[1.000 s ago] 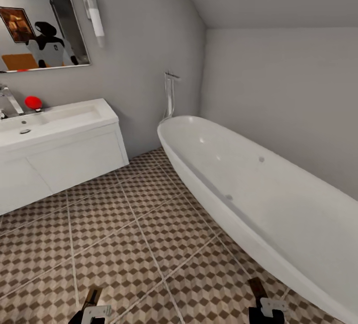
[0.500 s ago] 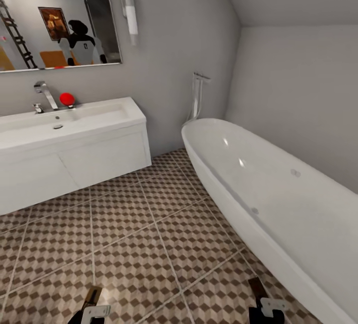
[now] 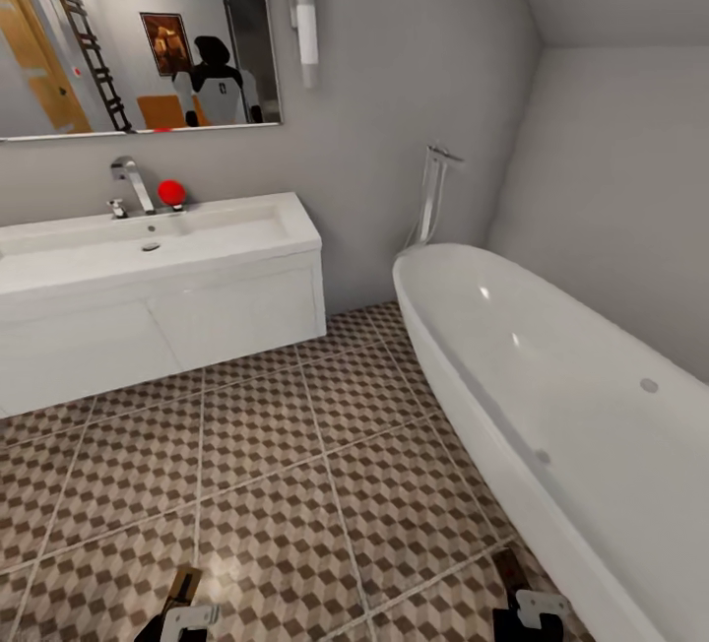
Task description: Take the four mousetraps from the cabinet in the bathroom and place them on the bathroom floor. Make sure all four end up on the same floor surface, and ensure that at least two of them are either under or directly next to the same bathroom sink.
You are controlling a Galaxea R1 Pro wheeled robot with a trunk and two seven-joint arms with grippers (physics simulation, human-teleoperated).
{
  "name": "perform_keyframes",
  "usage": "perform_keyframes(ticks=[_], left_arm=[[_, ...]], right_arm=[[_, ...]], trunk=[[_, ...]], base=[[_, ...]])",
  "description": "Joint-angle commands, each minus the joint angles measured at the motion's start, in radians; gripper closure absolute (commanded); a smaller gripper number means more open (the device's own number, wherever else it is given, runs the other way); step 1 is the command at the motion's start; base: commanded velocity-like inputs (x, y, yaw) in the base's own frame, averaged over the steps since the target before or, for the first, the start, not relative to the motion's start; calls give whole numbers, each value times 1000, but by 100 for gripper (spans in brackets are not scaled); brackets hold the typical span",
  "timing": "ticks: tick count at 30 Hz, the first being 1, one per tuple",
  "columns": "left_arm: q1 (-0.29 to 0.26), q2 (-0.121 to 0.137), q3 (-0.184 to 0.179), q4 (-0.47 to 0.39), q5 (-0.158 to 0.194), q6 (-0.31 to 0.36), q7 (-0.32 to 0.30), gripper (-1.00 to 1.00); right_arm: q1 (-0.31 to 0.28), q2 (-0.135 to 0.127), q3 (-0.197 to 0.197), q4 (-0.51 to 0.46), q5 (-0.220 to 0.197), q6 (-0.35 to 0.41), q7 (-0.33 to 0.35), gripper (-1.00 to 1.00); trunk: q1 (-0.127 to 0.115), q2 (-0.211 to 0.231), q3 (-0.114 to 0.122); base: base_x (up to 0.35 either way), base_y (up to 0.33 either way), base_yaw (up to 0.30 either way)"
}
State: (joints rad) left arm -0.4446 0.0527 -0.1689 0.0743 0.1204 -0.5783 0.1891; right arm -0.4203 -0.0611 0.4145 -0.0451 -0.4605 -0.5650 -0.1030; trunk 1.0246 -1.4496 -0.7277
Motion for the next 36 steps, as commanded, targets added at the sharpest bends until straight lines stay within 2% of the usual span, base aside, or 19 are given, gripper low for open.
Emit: perform_keyframes(ticks=[1,17,29,36], left_arm=[[-1,-1,-9,4,8,-6,0,100],[-2,-1,-9,4,8,-6,0,100],[-1,-1,-9,4,8,-6,0,100],[-1,-2,-9,4,8,-5,0,100]], right_arm=[[0,0,9,-1,-4,-1,-7,100],[0,1,10,-1,-4,-1,-7,100],[0,3,9,-1,-4,-1,-7,100],[0,3,9,-1,-4,-1,-7,100]], trunk=[[0,0,-1],[0,0,-9],[0,0,-16],[0,0,-21]], base=[[255,-3,253],[238,36,252],[103,27,250],[88,-154,234]])
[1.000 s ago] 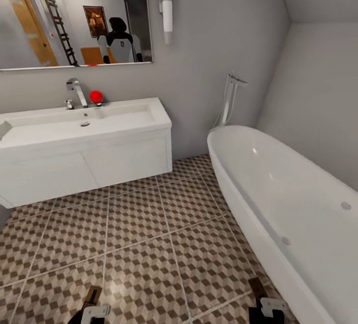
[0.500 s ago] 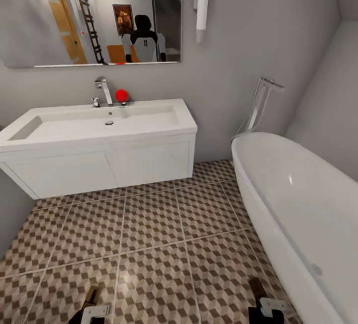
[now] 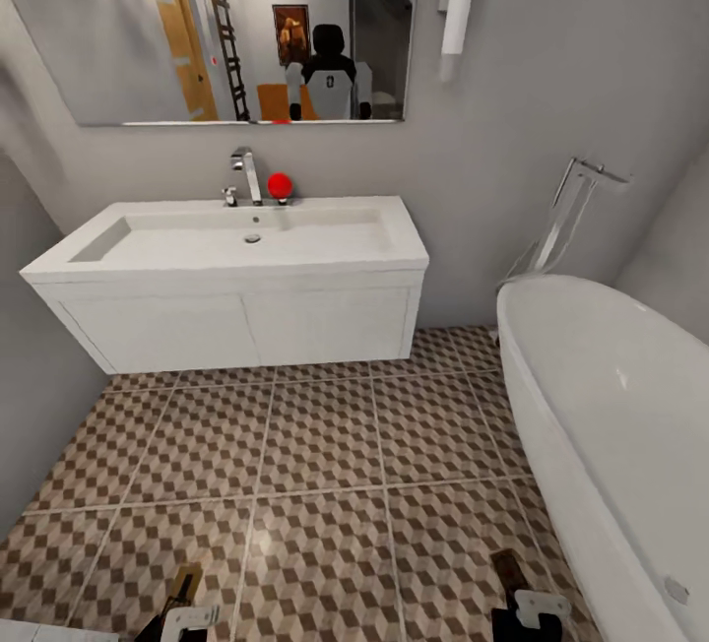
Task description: Take the four mousetraps from the cabinet in the bathroom and place them on the bathroom floor. Make sure all four end up on the same floor surface, and ensure that at least two of them are either under or directly next to the same bathroom sink.
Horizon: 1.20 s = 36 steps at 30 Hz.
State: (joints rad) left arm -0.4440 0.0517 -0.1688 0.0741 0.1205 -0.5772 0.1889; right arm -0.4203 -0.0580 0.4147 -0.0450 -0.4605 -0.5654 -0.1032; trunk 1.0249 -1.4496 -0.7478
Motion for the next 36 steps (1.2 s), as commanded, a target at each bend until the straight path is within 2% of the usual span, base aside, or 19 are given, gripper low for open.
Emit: perform_keyframes(ticks=[1,11,24,36], left_arm=[[-2,-1,-9,4,8,-6,0,100],[-2,-1,-9,4,8,-6,0,100],[-2,-1,-10,4,8,-6,0,100],[-2,-1,-9,4,8,-6,0,100]], right_arm=[[0,0,9,-1,-4,-1,-7,100],[0,0,10,-1,-4,0,-7,100],[0,0,10,0,-4,1,-7,100],[0,0,10,0,-4,1,-6,100]], trunk=[[0,0,-1],[0,0,-7],[0,0,-8],[0,0,-8]], base=[[94,-207,232],[123,-75,206],[173,109,10],[186,10,0]])
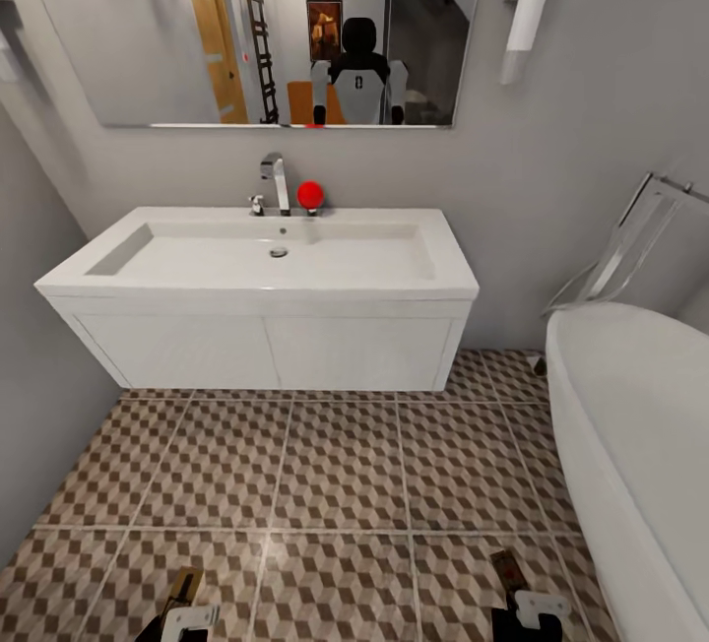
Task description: Take the four mousetraps from the cabinet in the bathroom and place them on the bathroom floor. Make sure all four end up on the same floor surface, and ensure that at least two of them are either under or directly next to the same bathroom sink.
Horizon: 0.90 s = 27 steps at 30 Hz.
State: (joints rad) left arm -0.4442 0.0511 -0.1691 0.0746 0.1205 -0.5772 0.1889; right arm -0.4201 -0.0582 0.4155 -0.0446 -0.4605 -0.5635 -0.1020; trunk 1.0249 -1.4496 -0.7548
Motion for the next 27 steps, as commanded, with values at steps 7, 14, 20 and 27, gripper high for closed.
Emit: perform_keyframes(ticks=[7,14,20,27], left_arm=[[-1,-2,-9,4,8,-1,1,100],[-1,-4,-2,-114,8,334,0,100],[-13,17,11,-646,14,905,-2,100],[-63,23,67,-850,16,997,-4,100]], right_arm=[[0,-1,9,0,-4,0,-4,100],[-13,-4,12,-124,50,108,-11,100],[-53,-22,8,-733,202,660,-140,100],[-136,-18,10,-895,257,704,-220,100]], trunk=[[0,0,-1],[0,0,-1],[0,0,-1],[0,0,-1]], base=[[21,0,0],[1,0,0],[0,0,0],[0,0,0]])
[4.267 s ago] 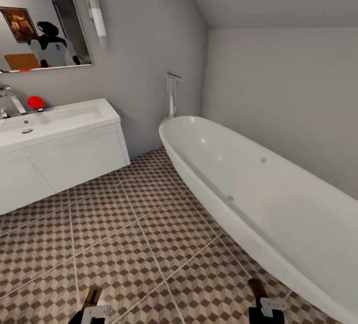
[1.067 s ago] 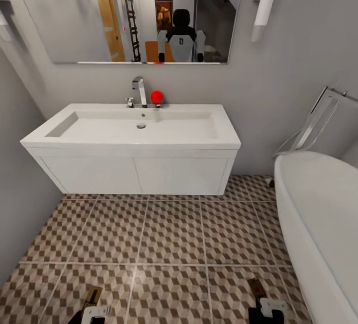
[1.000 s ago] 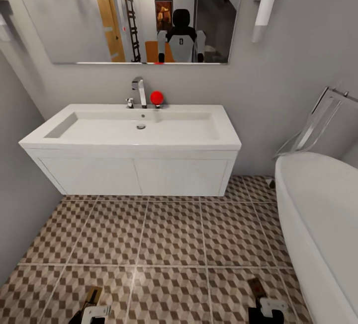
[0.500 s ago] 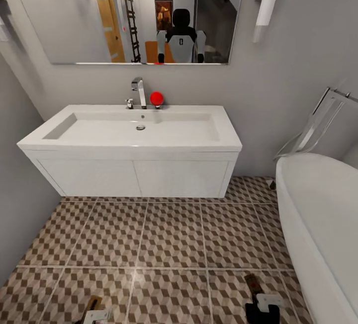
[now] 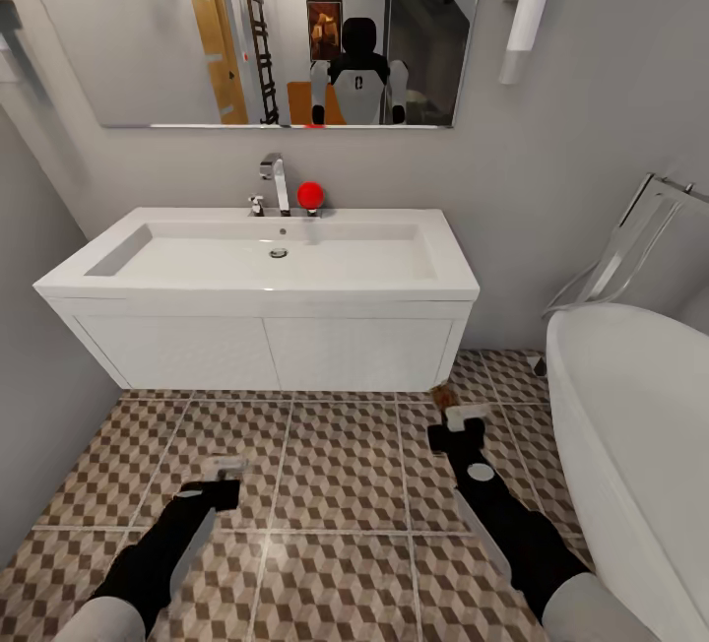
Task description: Take the four mousetraps from the cabinet in the bathroom and place them on the bathroom floor. Make sure all four end up on the same floor surface, and ensure that at least two of them are either under or directly next to the same bathroom sink.
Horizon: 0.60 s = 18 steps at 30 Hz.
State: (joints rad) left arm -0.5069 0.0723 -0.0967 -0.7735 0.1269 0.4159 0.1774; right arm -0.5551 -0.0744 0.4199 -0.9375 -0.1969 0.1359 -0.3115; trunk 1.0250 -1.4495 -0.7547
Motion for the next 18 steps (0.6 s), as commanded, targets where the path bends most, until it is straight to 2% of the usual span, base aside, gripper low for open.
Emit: perform_keyframes(ticks=[1,5,7,13,18], left_arm=[[-1,3,7,0,10,-31,6,100],[0,11,25,41,10,-248,5,100],[0,16,28,60,10,-301,-5,100],[0,22,30,99,11,-337,-111,100],[1,23,29,116,10,-342,-141,100]], right_arm=[[-2,0,7,12,-6,-29,-12,100],[-3,4,8,64,-6,-164,-18,100],[-3,5,8,89,-8,-189,-16,100],[-2,4,8,112,-11,-205,-1,100],[-1,2,7,125,-20,-222,100,100]], trunk=[[0,0,-1],[0,0,-1],[0,0,-1],[0,0,-1],[0,0,-1]], base=[[0,0,0],[0,0,0],[0,0,0],[0,0,0],[0,0,0]])
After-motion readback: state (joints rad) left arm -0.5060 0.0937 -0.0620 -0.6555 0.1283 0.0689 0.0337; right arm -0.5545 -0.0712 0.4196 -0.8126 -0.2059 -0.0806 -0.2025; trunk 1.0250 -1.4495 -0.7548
